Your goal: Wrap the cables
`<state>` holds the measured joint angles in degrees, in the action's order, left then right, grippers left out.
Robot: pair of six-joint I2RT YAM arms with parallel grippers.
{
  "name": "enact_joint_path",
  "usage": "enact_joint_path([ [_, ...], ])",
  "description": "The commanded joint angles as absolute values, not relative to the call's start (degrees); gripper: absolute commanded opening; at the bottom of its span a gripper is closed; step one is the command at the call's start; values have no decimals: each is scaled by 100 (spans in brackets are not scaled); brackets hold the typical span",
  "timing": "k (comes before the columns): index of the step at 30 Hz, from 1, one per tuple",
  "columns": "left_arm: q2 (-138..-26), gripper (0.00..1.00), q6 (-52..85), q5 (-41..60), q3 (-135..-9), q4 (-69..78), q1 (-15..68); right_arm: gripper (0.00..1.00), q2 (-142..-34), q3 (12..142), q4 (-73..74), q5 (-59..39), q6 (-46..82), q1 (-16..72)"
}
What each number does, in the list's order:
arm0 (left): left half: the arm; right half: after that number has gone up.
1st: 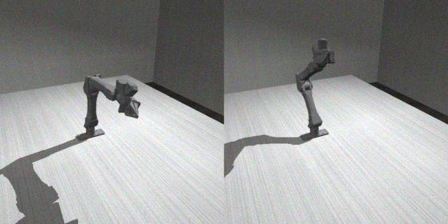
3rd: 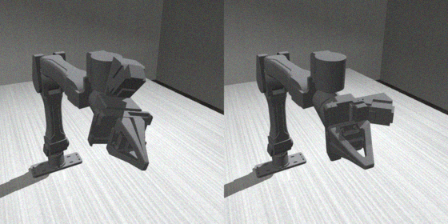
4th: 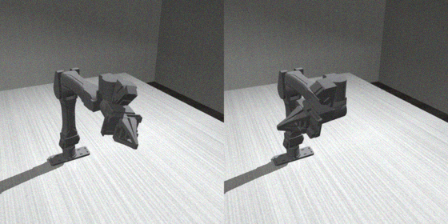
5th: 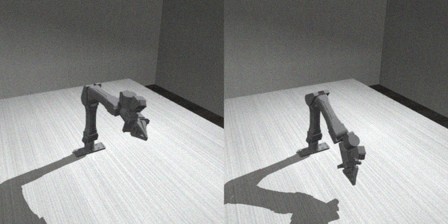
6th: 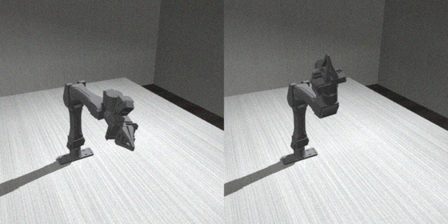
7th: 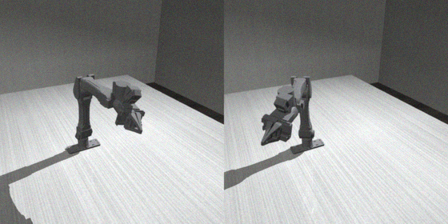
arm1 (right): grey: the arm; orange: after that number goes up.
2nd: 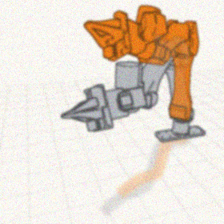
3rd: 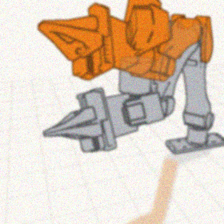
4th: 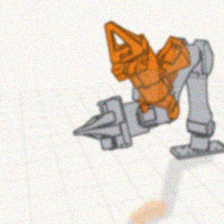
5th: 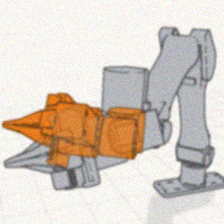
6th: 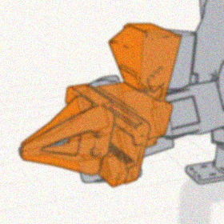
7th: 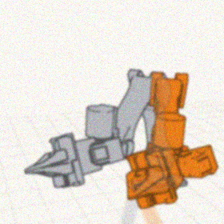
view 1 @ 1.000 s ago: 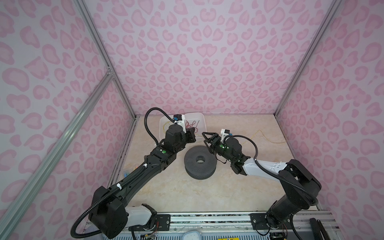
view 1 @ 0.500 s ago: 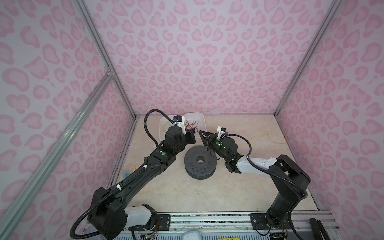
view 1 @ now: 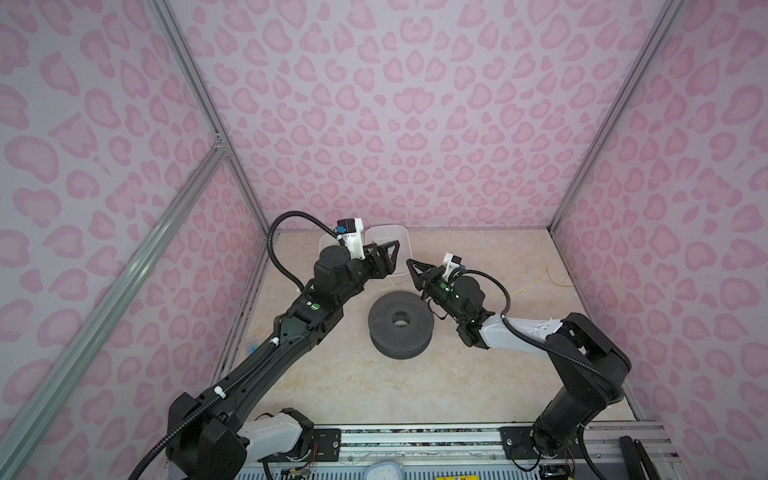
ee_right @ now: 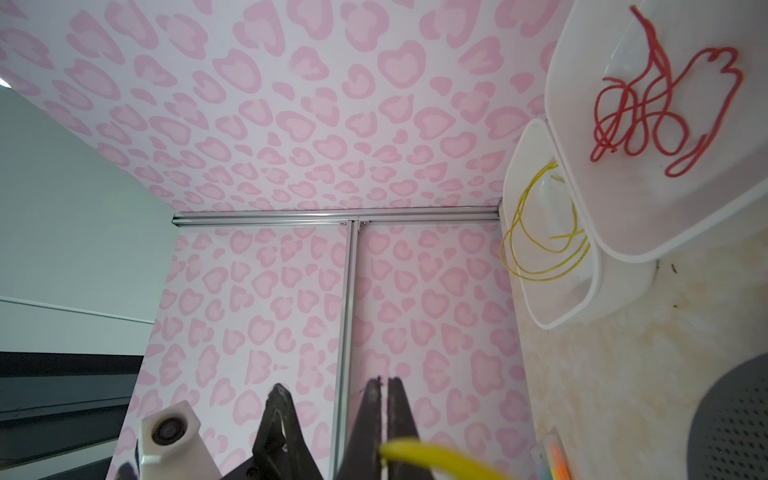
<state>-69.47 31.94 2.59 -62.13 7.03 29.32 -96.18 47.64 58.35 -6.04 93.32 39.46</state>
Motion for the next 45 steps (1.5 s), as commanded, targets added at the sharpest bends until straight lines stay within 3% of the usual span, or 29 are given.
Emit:
enact_joint_path([
  [1,-6857,77,2991,273,-6505,96,2680,0,-9517,4565,5861,-538,9212,3848],
  [8,-6711,71,2948,377,-5904,-748,2505,0,-8942,4170,5259,-571,8610,3659],
  [14,-6435,63,2903,441,-5064,-836,2844,0,-8522,3973,4576,-477,7953,3654],
  [22,-6210,63,1924,-700,-5262,-1045,3978,0,-7893,3999,3358,-41,7014,3689],
  [30,-6822,62,606,-2534,-4902,-295,5317,0,-7614,4000,2983,37,6986,3526],
  [35,-6916,65,628,-2003,-5315,-138,5358,0,-7516,4070,2743,-26,6847,3533],
  [38,-7065,66,1064,-1025,-5780,-310,5063,0,-7429,3977,2741,47,6840,3527],
  [41,-7379,64,1571,-110,-6127,-456,4799,0,-7361,3947,2751,87,6844,3525],
  [45,-7768,61,2068,365,-6317,-494,4789,0,-7329,3954,2814,183,6852,3525],
])
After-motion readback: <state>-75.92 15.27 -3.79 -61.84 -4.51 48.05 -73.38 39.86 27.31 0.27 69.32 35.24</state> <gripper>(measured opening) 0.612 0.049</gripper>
